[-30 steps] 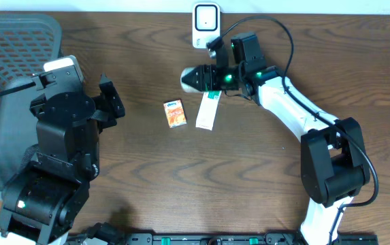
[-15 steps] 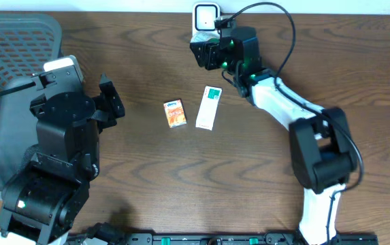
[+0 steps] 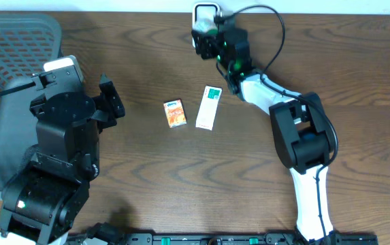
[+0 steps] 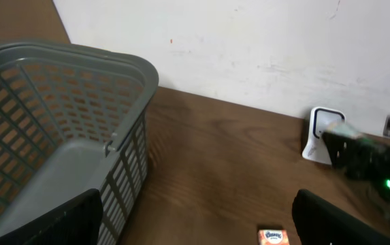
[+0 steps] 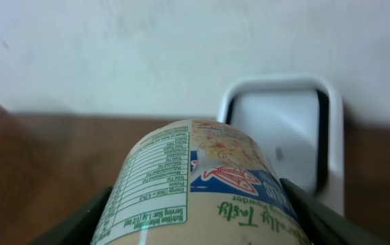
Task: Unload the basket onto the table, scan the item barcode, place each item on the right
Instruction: 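Hold the jar's barcode up to the white scanner with the right gripper, then carry the jar to the right edge of the table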
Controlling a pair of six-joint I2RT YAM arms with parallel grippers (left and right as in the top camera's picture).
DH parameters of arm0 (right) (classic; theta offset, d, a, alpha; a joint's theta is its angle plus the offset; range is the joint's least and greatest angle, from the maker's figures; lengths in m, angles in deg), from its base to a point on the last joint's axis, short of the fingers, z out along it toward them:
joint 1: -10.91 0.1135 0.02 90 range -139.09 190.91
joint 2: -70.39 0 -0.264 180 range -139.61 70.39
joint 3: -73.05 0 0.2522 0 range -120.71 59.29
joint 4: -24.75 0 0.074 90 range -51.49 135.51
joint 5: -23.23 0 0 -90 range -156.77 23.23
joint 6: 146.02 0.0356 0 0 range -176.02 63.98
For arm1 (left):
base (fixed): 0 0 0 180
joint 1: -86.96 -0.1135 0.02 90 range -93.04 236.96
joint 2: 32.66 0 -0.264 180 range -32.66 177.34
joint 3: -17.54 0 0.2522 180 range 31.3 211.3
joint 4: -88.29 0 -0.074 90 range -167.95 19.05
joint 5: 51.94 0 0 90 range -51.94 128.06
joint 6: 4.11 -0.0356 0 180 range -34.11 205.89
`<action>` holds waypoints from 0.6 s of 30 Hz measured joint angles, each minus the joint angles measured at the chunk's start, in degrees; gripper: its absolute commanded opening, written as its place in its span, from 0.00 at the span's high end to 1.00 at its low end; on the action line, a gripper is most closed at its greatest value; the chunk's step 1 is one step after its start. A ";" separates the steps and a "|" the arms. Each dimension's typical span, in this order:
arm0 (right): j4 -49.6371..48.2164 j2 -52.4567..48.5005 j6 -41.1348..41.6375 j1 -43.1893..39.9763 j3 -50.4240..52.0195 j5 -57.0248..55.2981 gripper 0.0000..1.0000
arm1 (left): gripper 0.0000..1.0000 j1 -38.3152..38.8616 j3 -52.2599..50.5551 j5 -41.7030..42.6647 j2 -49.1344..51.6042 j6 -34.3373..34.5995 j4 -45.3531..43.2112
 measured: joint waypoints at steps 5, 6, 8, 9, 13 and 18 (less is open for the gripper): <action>-0.76 -4.15 -1.49 0.00 -7.19 -2.82 0.55 | 0.11 0.00 0.00 0.00 0.00 0.00 0.00; -0.81 -4.85 -1.90 0.00 -8.07 -3.23 0.54 | 0.11 0.00 0.00 0.00 0.00 0.00 0.00; -0.63 -5.84 -2.54 0.00 -8.79 -4.00 0.54 | 0.11 0.00 0.00 0.00 0.00 0.00 0.00; -0.61 -6.14 -2.86 0.00 -8.81 -4.28 0.53 | 0.11 0.00 0.00 0.00 0.00 0.00 0.00; -0.42 -6.54 -3.72 -0.04 -8.81 -5.09 0.53 | 0.11 0.00 0.00 0.00 0.00 0.00 0.00; -0.44 -6.54 -3.98 -0.28 -8.90 -6.25 0.53 | 0.11 0.00 0.00 0.00 0.00 0.00 0.00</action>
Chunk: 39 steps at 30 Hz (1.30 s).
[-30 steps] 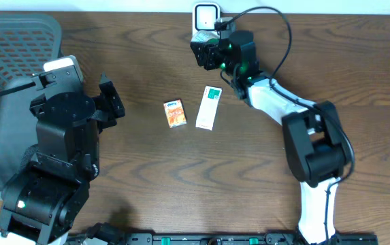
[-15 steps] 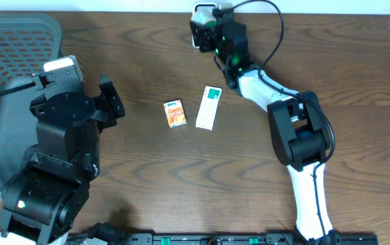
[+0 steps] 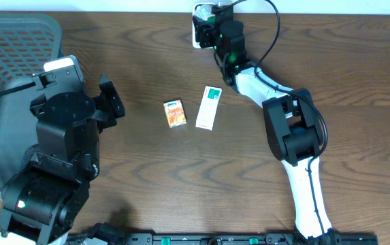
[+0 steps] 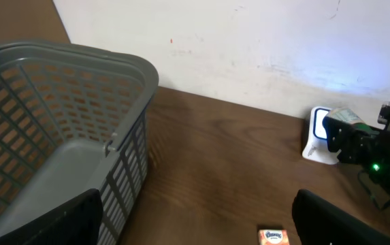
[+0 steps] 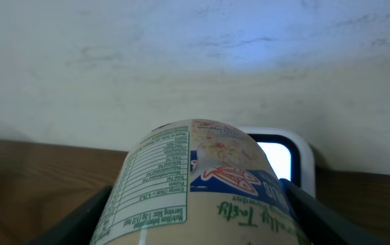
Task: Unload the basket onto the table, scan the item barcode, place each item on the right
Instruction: 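Carry the jar to the right edge of the table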
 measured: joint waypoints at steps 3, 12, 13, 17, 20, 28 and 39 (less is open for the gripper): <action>0.61 0.00 -0.15 -0.15 -0.02 -0.57 0.54 | 0.11 0.00 0.00 0.00 0.00 0.00 0.00; 12.79 2.05 -1.46 -0.13 -0.44 -0.79 0.55 | 0.11 0.00 0.00 0.00 0.00 0.00 -0.04; 15.69 3.26 -1.97 -0.15 -0.42 -0.85 0.56 | 0.11 0.00 0.00 0.00 0.00 0.00 0.00; 28.11 10.38 -3.21 -0.24 -0.37 -2.62 0.57 | 0.11 0.00 0.00 -0.02 0.00 0.00 0.09; 40.04 18.82 -3.52 -0.74 -0.42 -3.61 0.56 | 0.11 0.00 0.00 -0.02 -0.02 0.00 0.04; 79.78 40.17 -2.75 -6.69 -2.21 -4.46 0.55 | 0.11 0.00 -0.02 0.00 0.00 0.00 -0.02; 103.97 38.42 -0.61 -25.09 0.02 -7.06 0.51 | 0.11 0.00 -0.02 0.00 0.00 0.00 0.00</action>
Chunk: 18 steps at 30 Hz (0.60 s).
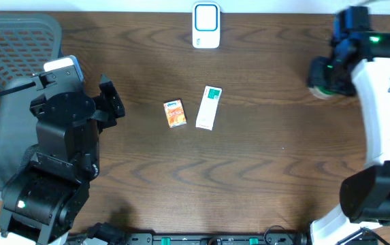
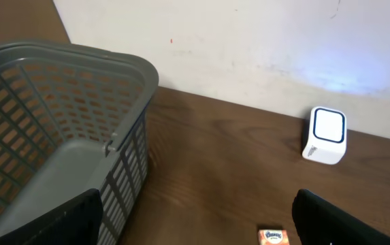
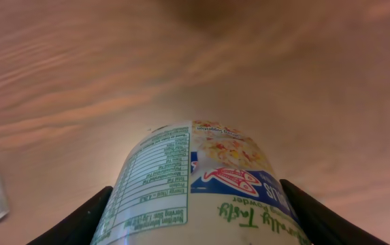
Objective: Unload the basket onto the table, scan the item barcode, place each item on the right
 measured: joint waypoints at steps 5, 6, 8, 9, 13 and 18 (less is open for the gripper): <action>-1.49 -0.04 0.33 -10.29 1.25 -1.44 0.51 | 0.11 0.00 0.00 -0.02 0.00 0.00 0.00; -2.36 -0.04 0.33 -12.72 1.84 -1.64 0.52 | 0.11 0.00 0.00 0.00 0.00 0.00 0.00; -4.39 -0.04 0.35 -16.50 3.45 -1.99 0.51 | 0.11 0.00 0.00 0.00 0.00 0.00 0.00; -5.92 -0.04 0.35 -18.60 4.68 -2.16 0.51 | 0.11 0.00 0.02 0.00 0.00 0.00 0.00; -11.65 -0.07 0.35 -25.11 9.70 -2.60 0.51 | 0.11 0.00 0.02 0.00 0.00 0.00 0.00; -17.18 -1.57 0.35 -32.79 14.34 -2.03 0.50 | 0.11 0.00 0.02 0.00 0.00 0.00 0.00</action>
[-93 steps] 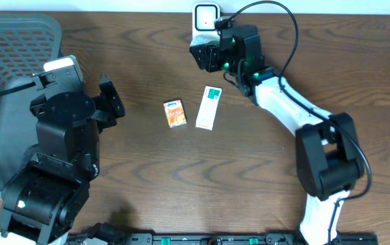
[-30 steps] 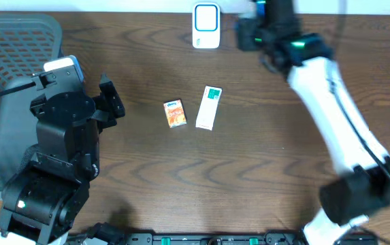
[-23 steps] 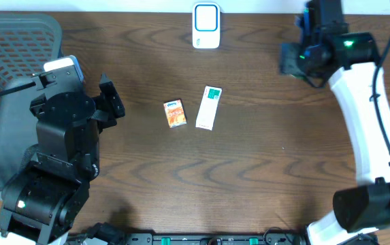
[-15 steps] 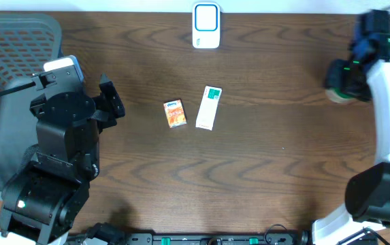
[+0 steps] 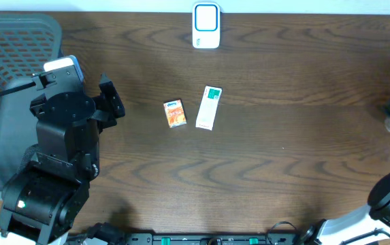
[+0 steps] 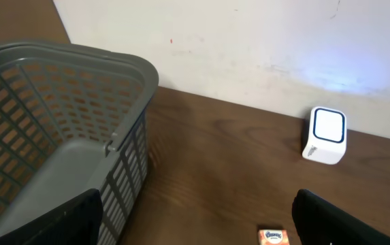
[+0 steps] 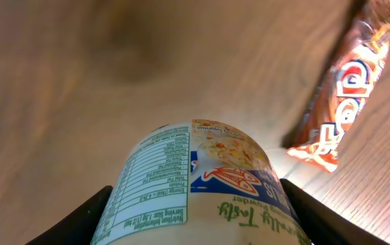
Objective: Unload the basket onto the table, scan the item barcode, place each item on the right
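Observation:
A white tub with a nutrition table and a blue fish label (image 7: 201, 184) fills the right wrist view, and my right gripper (image 7: 198, 207) is shut on it, dark fingers (image 7: 72, 218) on either side. From overhead that gripper is at the table's right edge, far from the white scanner (image 5: 206, 16) standing at the back middle. The scanner (image 6: 327, 134) also shows in the left wrist view. My left gripper (image 6: 195, 235) stands open with nothing in it, at the left beside the basket.
A grey mesh basket (image 6: 58, 136) takes up the far left. A small orange box (image 5: 175, 113) and a white and green carton (image 5: 209, 107) lie mid-table. A red-orange snack packet (image 7: 344, 88) lies on the wood just beyond the held tub.
My right gripper, still shut on the tub, has moved from the back right of the table to its right edge, where the red-orange packet now shows. The left arm has not moved.
My right gripper first held the tub right before the scanner at the back middle, then closer, with a bluish glow on the wall. Later it held the tub far right of the scanner, and now at the right edge by the snack packet.

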Controlling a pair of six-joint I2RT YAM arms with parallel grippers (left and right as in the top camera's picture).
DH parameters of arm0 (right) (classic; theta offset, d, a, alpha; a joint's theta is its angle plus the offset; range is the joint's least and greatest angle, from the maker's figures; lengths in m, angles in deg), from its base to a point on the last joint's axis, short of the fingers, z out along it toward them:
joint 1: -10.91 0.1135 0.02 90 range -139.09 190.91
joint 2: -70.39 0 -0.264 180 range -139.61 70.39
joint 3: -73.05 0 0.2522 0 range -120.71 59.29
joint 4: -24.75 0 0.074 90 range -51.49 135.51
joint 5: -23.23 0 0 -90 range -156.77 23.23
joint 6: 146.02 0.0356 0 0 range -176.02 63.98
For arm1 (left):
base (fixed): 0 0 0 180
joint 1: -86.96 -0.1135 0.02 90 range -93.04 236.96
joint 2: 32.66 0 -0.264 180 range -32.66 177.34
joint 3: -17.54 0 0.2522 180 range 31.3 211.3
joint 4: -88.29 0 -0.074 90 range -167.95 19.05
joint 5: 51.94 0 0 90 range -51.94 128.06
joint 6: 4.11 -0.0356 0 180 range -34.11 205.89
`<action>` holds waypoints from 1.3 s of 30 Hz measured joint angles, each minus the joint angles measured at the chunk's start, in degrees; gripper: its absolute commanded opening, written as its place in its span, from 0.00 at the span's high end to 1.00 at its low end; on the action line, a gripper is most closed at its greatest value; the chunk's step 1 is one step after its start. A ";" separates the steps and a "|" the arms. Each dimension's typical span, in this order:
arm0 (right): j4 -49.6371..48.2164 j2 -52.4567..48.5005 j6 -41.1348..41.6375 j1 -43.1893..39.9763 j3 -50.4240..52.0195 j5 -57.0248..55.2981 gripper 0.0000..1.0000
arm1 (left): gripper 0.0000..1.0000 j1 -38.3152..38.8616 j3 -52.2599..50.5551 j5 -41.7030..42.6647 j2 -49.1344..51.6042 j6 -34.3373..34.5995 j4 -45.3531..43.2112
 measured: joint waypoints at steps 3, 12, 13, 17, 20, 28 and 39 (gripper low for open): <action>-1.97 -2.08 0.04 -4.20 1.11 1.44 0.48 | 0.11 0.00 -0.02 0.00 0.00 0.00 0.00; -3.89 -8.55 0.20 -10.21 1.44 6.45 0.45 | 0.11 0.00 -0.02 0.00 0.00 0.00 0.00; -4.24 -9.27 0.20 -10.49 1.44 6.75 0.45 | 0.11 0.00 0.00 0.00 0.00 0.00 0.02; -6.10 -11.61 0.20 -10.95 1.53 7.32 0.44 | 0.11 0.00 -0.02 0.00 0.00 0.00 0.00; -7.78 -12.17 0.20 -10.95 1.64 7.48 0.43 | 0.11 0.00 -0.02 0.00 0.00 0.00 0.00; -9.03 -12.17 -0.13 -11.10 1.66 7.78 0.28 | 0.11 0.00 -0.02 0.00 0.00 0.00 0.00; -3.74 -12.17 -1.09 -11.21 -0.61 8.61 0.01 | 0.11 0.00 0.00 0.00 0.00 0.00 0.02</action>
